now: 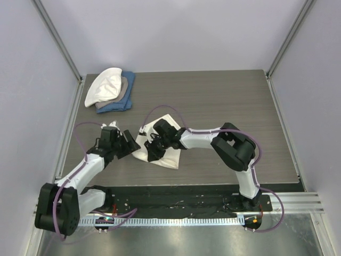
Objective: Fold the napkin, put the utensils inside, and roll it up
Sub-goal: Roll the napkin with the utensil
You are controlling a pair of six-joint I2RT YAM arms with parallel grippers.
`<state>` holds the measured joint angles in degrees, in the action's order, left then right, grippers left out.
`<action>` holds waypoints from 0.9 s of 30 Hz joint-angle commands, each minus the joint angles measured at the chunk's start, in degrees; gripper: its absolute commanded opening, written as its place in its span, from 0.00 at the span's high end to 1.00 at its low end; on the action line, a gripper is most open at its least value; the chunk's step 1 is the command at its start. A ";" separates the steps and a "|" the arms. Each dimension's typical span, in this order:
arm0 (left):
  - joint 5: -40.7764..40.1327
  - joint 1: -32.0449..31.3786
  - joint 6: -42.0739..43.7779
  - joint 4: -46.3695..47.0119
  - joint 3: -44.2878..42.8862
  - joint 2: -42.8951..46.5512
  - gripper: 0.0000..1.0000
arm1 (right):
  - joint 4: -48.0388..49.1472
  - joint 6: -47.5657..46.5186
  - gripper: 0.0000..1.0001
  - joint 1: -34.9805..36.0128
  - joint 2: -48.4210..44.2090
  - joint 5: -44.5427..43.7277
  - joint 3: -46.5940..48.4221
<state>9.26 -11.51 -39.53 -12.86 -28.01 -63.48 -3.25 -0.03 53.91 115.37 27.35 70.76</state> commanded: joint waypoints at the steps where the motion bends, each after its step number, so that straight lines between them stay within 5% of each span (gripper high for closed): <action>1: 2.43 0.08 -3.71 8.80 4.89 5.47 0.33 | -5.46 3.63 0.79 -1.08 4.86 7.97 0.34; 18: -4.24 0.08 -5.56 7.68 8.23 5.91 0.43 | -5.28 4.51 0.79 -3.20 8.29 10.09 1.04; 27: -4.60 0.08 -5.65 9.96 8.59 4.78 0.75 | -4.75 4.87 0.79 -3.20 8.21 9.30 1.31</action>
<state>6.22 -11.53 -45.82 -6.31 -19.31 -58.02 -2.39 5.41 50.22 120.42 40.84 73.63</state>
